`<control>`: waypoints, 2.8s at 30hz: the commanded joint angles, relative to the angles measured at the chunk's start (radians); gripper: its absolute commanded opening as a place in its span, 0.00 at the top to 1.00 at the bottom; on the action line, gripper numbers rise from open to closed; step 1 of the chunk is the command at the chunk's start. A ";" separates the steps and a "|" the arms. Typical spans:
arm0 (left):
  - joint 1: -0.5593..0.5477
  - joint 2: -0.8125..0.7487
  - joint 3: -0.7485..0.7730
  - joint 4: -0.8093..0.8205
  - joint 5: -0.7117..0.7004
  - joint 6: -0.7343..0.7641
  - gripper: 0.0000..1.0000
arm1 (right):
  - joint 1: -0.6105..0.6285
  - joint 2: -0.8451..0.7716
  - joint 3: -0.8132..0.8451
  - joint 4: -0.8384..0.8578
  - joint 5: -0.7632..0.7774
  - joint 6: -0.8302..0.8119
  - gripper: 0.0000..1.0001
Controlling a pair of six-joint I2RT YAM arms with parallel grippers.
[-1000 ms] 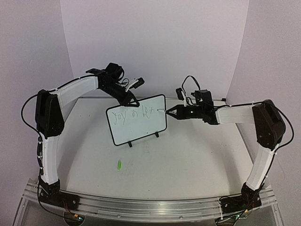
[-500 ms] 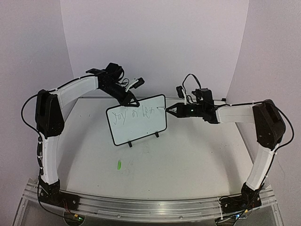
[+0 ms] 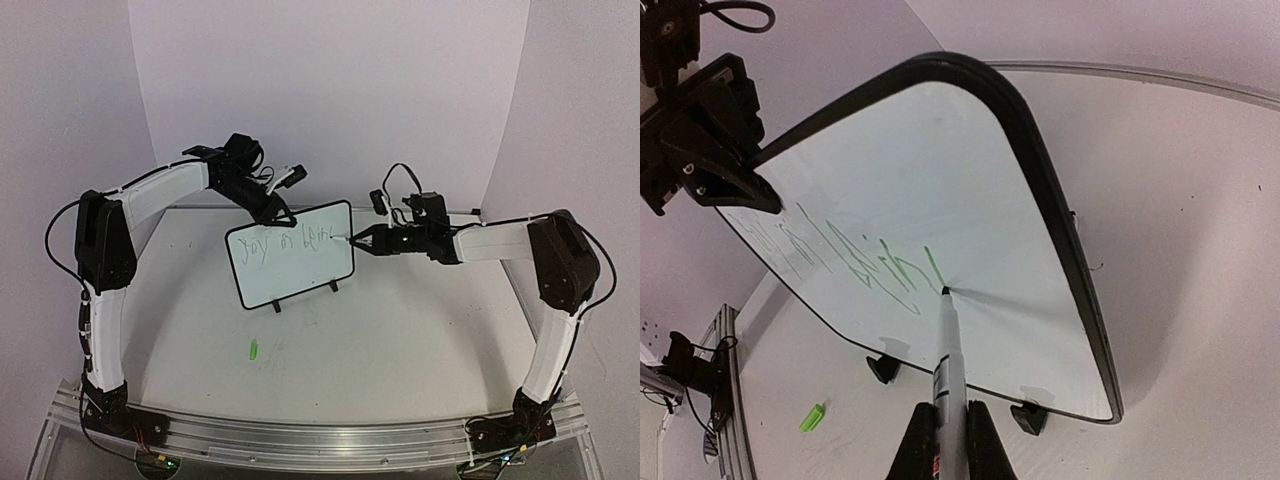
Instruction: Write a sentence on the whiteboard
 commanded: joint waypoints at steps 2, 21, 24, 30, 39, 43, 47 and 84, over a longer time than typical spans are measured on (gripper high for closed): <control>-0.001 0.004 0.027 0.005 -0.036 0.060 1.00 | -0.005 0.011 0.005 0.008 0.041 -0.016 1.00; -0.001 0.004 0.028 0.006 -0.032 0.059 1.00 | -0.006 -0.063 0.019 0.016 0.079 -0.017 1.00; -0.001 0.006 0.029 0.007 -0.032 0.058 1.00 | -0.006 -0.061 0.027 0.017 0.065 -0.015 1.00; -0.001 0.006 0.029 0.005 -0.032 0.058 1.00 | -0.006 -0.057 0.040 0.023 0.046 -0.009 1.00; -0.001 0.007 0.029 0.004 -0.032 0.059 1.00 | -0.006 -0.054 0.052 0.034 0.032 -0.001 1.00; -0.001 0.008 0.028 0.005 -0.032 0.059 1.00 | -0.006 -0.051 0.054 0.036 0.030 0.002 1.00; -0.001 0.010 0.028 0.005 -0.032 0.059 1.00 | -0.006 -0.056 0.051 0.047 0.027 0.006 1.00; -0.001 0.011 0.028 0.004 -0.030 0.058 1.00 | -0.006 -0.031 -0.017 0.047 0.070 -0.002 1.00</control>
